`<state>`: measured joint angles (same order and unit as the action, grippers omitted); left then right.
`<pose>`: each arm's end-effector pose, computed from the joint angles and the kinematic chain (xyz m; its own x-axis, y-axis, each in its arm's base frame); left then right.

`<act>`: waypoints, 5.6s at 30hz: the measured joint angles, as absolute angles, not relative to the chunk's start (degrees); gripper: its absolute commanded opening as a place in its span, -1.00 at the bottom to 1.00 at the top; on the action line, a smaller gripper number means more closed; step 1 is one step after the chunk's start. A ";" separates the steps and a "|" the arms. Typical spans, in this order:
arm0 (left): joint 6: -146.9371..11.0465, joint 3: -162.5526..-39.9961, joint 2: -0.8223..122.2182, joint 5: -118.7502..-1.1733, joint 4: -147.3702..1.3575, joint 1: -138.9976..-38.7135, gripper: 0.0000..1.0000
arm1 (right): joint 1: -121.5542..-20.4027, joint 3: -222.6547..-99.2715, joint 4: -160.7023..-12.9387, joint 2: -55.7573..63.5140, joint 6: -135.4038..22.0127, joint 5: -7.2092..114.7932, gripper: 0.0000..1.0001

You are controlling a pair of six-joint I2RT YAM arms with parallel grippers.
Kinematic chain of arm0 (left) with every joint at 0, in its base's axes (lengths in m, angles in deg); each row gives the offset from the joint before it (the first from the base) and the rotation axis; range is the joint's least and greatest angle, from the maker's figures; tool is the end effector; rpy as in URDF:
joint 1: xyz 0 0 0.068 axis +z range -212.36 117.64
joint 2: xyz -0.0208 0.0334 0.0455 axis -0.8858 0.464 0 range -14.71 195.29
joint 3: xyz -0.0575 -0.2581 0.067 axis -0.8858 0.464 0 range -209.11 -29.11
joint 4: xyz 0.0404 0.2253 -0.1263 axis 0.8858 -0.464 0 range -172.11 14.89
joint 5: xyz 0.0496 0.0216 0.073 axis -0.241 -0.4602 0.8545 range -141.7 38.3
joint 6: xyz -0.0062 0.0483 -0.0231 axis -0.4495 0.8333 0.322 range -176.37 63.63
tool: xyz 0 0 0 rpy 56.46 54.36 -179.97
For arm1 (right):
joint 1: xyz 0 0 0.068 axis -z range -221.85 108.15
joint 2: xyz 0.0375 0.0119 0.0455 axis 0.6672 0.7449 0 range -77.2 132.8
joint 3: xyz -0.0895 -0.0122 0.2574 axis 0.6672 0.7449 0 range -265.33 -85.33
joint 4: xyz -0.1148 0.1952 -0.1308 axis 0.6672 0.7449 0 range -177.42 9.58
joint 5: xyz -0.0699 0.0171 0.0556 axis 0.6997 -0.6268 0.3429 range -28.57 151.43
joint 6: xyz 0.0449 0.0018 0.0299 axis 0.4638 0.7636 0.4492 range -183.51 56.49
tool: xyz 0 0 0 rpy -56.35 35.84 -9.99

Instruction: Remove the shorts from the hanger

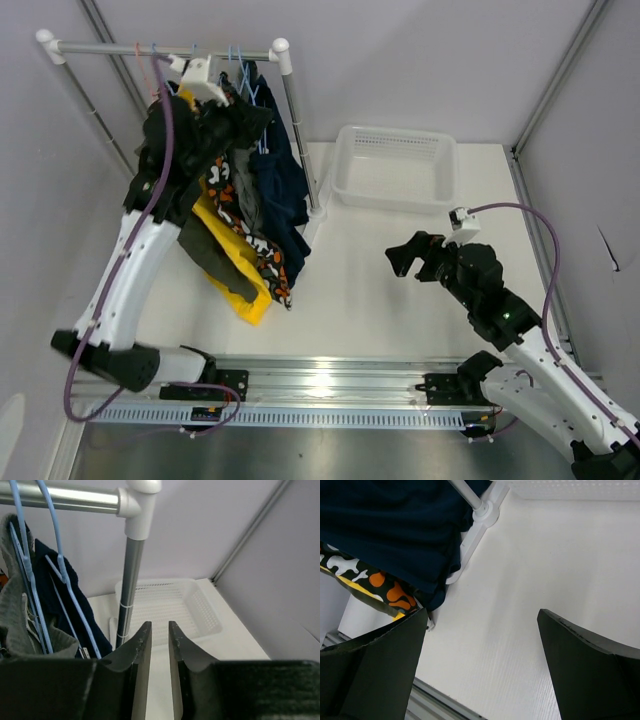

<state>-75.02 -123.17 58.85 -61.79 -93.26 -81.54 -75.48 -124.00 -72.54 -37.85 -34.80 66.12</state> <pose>0.2459 -0.0923 0.5132 -0.1196 -0.2917 -0.9490 0.4756 0.8222 -0.3127 0.1407 0.0901 0.3086 -0.4296 0.2893 -0.8554 -0.3193 0.8375 0.4435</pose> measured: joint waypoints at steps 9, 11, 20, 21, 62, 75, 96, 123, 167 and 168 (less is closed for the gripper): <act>-74.56 -137.68 75.48 -46.53 -105.90 -83.96 -0.28 | -75.48 -122.93 -68.15 -45.30 -34.15 66.62 0.99; -74.61 -137.68 75.75 -43.86 -107.78 -84.18 -0.25 | -75.46 -122.93 -67.41 -46.72 -34.01 66.71 0.99; -74.30 -137.66 73.56 -36.46 -109.76 -87.04 -0.04 | -75.37 -122.93 -65.18 -47.79 -33.69 66.71 0.99; -74.28 -137.66 72.97 -35.69 -109.92 -87.39 -0.04 | -75.37 -122.93 -65.15 -47.75 -33.69 66.69 0.99; -70.87 -160.72 88.14 -26.18 -124.71 -87.72 -1.00 | -75.00 -123.13 -62.86 -47.86 -34.06 64.68 0.99; -71.35 -158.57 74.28 -29.90 -127.91 -87.76 -1.00 | -96.94 -156.88 -66.49 -16.08 -39.87 67.67 0.99; -78.91 -152.08 73.10 -29.66 -125.92 -87.85 -1.00 | -122.08 -182.47 -75.54 19.02 -48.88 99.52 0.96; -77.97 -163.10 73.34 -31.54 -134.79 -88.22 -1.00 | -131.54 -165.49 -87.71 12.07 -43.94 124.06 -1.00; -77.27 -81.66 15.33 -51.95 -117.59 -94.50 -1.00 | -73.40 -230.25 -89.90 30.98 -62.60 91.39 -1.00; -76.77 -80.83 15.27 -51.93 -117.02 -94.50 -1.00 | -71.28 -231.08 -91.14 33.03 -61.84 89.88 -1.00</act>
